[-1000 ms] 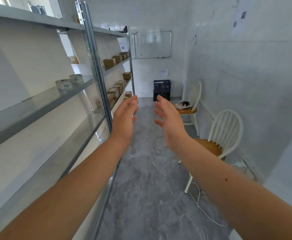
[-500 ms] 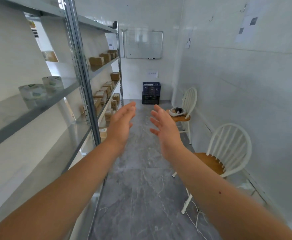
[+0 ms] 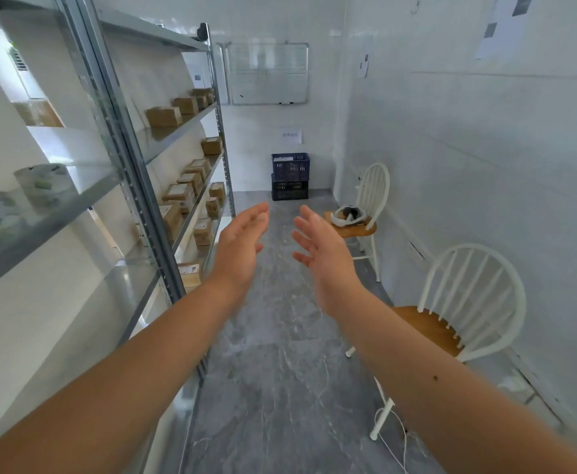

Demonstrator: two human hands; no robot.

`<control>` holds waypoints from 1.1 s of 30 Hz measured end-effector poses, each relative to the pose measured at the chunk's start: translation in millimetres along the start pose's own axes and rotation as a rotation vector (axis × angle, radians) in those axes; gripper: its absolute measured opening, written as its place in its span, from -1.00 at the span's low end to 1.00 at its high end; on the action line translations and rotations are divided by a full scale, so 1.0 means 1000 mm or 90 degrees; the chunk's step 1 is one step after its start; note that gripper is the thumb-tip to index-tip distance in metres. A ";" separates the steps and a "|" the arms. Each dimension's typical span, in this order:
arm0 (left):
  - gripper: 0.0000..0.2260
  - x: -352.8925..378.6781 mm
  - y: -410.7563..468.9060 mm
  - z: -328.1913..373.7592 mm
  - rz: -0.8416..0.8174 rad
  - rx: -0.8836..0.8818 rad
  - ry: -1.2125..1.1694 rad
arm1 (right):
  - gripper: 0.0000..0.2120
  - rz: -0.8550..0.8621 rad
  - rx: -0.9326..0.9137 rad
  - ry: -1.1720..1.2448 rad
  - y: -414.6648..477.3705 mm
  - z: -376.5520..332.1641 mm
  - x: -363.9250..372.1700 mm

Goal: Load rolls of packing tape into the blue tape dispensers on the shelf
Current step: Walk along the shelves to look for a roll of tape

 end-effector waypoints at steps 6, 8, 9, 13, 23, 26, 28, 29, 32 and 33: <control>-0.69 0.038 0.081 -0.006 0.020 0.013 0.000 | -0.59 -0.033 -0.018 0.002 0.086 0.020 -0.024; -0.68 0.052 0.111 -0.007 0.031 0.016 0.002 | -0.59 -0.038 -0.010 0.005 0.121 0.024 -0.034; -0.67 0.059 0.127 -0.007 0.037 0.019 0.005 | -0.59 -0.040 -0.005 0.008 0.140 0.027 -0.039; -0.74 0.082 0.182 -0.008 0.071 0.010 -0.004 | -0.60 -0.077 0.003 0.013 0.207 0.036 -0.058; -0.77 0.067 0.277 -0.020 0.177 0.012 0.007 | -0.68 -0.169 0.023 0.046 0.320 0.073 -0.026; -0.74 0.043 0.306 -0.026 0.210 0.004 0.021 | -0.66 -0.204 0.033 0.055 0.348 0.091 0.004; -0.75 0.024 0.323 -0.028 0.243 0.011 0.014 | -0.64 -0.223 0.034 0.063 0.365 0.104 0.028; -0.75 0.014 0.332 -0.029 0.254 0.018 0.005 | -0.65 -0.231 0.034 0.069 0.372 0.110 0.041; -0.68 -0.023 0.358 -0.030 0.279 0.028 -0.018 | -0.77 -0.237 0.040 0.080 0.395 0.120 0.079; -0.65 -0.035 0.367 -0.029 0.283 0.028 -0.018 | -0.79 -0.236 0.040 0.085 0.403 0.123 0.090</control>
Point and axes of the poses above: each hand's wrist, its own y-axis towards the middle knuckle, its own x-axis out of the palm, z = x × y, the point moved 1 cm from there along y, towards the middle knuckle, and after that the axes turned 10 degrees about -x, right-handed, at the moved point
